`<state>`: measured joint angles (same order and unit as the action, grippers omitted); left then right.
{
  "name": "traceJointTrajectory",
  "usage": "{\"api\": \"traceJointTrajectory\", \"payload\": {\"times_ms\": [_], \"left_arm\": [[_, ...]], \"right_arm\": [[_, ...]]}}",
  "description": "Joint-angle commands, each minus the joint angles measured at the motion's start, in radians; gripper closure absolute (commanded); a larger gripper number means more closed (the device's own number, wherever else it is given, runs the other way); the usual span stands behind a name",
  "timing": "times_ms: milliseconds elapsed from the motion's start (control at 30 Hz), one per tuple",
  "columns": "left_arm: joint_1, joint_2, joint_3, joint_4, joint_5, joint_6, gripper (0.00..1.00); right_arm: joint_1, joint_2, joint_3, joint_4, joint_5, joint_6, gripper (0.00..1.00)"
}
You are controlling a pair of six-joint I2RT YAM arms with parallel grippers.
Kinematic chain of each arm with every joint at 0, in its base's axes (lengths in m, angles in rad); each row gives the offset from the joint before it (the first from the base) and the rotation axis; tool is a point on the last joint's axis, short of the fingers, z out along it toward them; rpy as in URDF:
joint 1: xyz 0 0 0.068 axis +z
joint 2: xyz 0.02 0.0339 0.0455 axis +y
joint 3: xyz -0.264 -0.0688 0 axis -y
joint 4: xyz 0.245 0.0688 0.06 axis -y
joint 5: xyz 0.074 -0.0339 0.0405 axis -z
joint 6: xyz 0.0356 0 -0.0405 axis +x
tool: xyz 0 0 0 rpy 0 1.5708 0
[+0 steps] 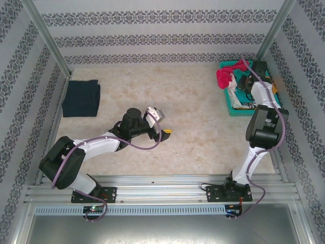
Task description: Fold and stack the t-shirts
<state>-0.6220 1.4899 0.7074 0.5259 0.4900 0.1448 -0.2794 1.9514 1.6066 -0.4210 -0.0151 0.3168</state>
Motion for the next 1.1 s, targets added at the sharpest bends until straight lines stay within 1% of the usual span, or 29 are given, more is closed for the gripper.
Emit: {"api": "traceJointTrajectory", "payload": {"times_ms": [0, 67, 167, 200, 300, 500, 633, 800, 933, 1067], "left_arm": [[-0.012, -0.008, 0.009, 0.062, 0.011, -0.022, 0.0], [-0.012, -0.007, 0.007, 0.065, 0.012, -0.021, 0.0], [-0.012, -0.005, 0.01, 0.065, 0.026, -0.02, 0.0], [-0.012, -0.004, 0.014, 0.066, 0.033, -0.019, 0.0], [-0.012, -0.003, 0.019, 0.068, 0.05, -0.021, 0.0], [-0.012, -0.002, 0.023, 0.07, 0.065, -0.032, 0.0], [-0.012, -0.005, 0.018, 0.081, 0.065, -0.046, 0.0], [-0.01, -0.017, 0.022, 0.072, 0.086, -0.037, 0.0], [-0.002, -0.033, 0.011, 0.09, 0.08, -0.046, 0.0], [0.013, -0.056, -0.013, 0.111, 0.065, -0.06, 0.0]], "right_arm": [[0.0, -0.168, -0.112, 0.098, 0.004, 0.043, 1.0], [0.013, -0.26, -0.205, 0.195, 0.065, 0.04, 1.0], [0.029, -0.389, -0.362, 0.4, 0.153, 0.024, 1.0], [0.029, -0.425, -0.408, 0.465, 0.157, 0.016, 1.0], [0.037, -0.513, -0.474, 0.564, 0.156, -0.028, 1.0], [0.077, -0.717, -0.577, 0.708, 0.152, -0.073, 1.0], [0.118, -0.859, -0.608, 0.726, 0.114, -0.086, 1.0], [0.193, -0.995, -0.57, 0.638, 0.048, -0.106, 1.0], [0.259, -1.054, -0.514, 0.576, -0.032, -0.129, 1.0], [0.321, -1.053, -0.422, 0.493, -0.128, -0.149, 1.0]]}}
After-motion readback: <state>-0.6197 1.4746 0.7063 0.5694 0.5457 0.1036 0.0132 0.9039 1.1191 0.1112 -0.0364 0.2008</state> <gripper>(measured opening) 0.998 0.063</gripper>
